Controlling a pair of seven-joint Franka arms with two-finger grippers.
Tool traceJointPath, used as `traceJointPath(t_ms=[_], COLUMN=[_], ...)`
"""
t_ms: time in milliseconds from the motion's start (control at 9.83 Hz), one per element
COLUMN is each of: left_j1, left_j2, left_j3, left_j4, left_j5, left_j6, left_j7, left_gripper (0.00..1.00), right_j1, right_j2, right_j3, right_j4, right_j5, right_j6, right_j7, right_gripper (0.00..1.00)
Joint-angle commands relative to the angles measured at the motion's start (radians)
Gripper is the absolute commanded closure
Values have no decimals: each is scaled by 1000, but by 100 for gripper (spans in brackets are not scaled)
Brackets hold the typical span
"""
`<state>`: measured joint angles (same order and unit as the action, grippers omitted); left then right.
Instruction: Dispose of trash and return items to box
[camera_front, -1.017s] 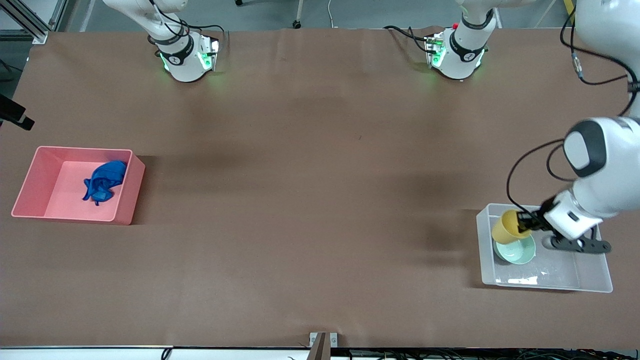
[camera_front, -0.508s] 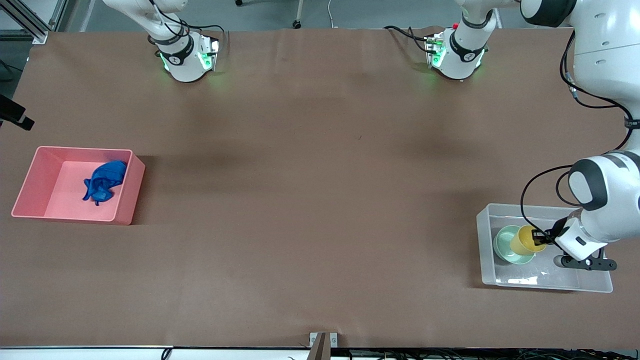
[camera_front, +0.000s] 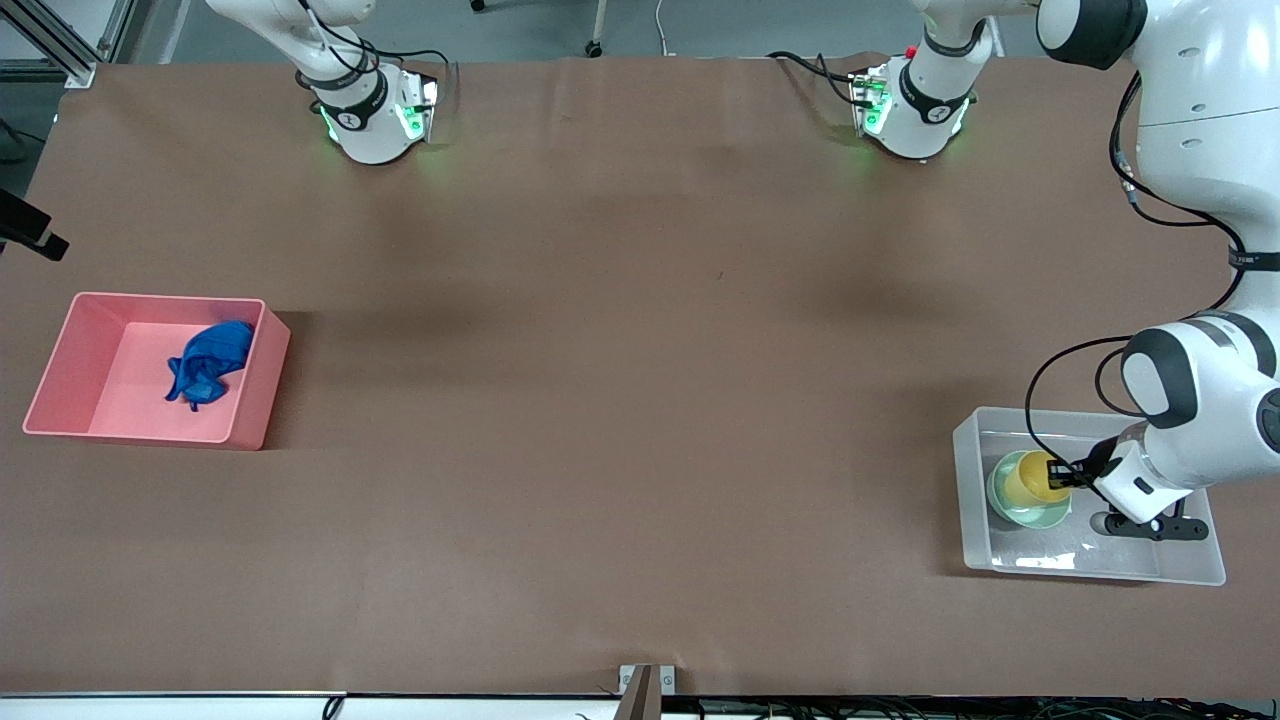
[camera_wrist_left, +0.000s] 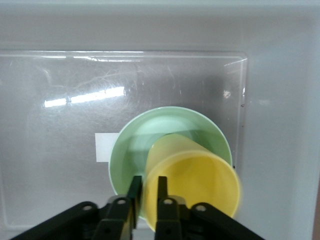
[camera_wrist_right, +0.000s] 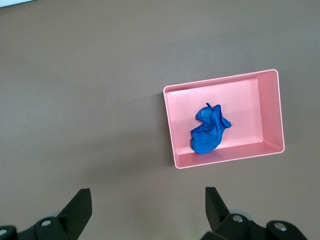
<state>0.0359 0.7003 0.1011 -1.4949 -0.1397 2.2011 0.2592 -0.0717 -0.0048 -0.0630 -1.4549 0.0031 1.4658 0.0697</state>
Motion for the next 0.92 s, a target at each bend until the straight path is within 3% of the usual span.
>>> traceJointPath(t_ms=[0, 305, 508, 712, 814], left_j1=[-4, -11, -24, -57, -62], left_j2=[-8, -186, -347, -549, -640], left_j3=[8, 9, 8, -1, -41], left_j4=[5, 5, -45, -166, -236], left_j5=[-14, 2, 34, 90, 133], left_j6=[8, -70, -194, -296, -297], left_j7=[-17, -49, -67, -162, -208], left_gripper=[0, 0, 0, 0, 0], right_j1=[-10, -10, -10, -10, -10], right_j2=[0, 0, 0, 0, 0], right_j3=[8, 8, 8, 8, 8], right_j4=[5, 5, 5, 5, 5], right_j5=[-9, -9, -9, -9, -9], right_j6=[-9, -10, -10, -10, -10], right_j7=[-10, -10, -10, -10, -10], right_gripper=[0, 0, 0, 0, 0])
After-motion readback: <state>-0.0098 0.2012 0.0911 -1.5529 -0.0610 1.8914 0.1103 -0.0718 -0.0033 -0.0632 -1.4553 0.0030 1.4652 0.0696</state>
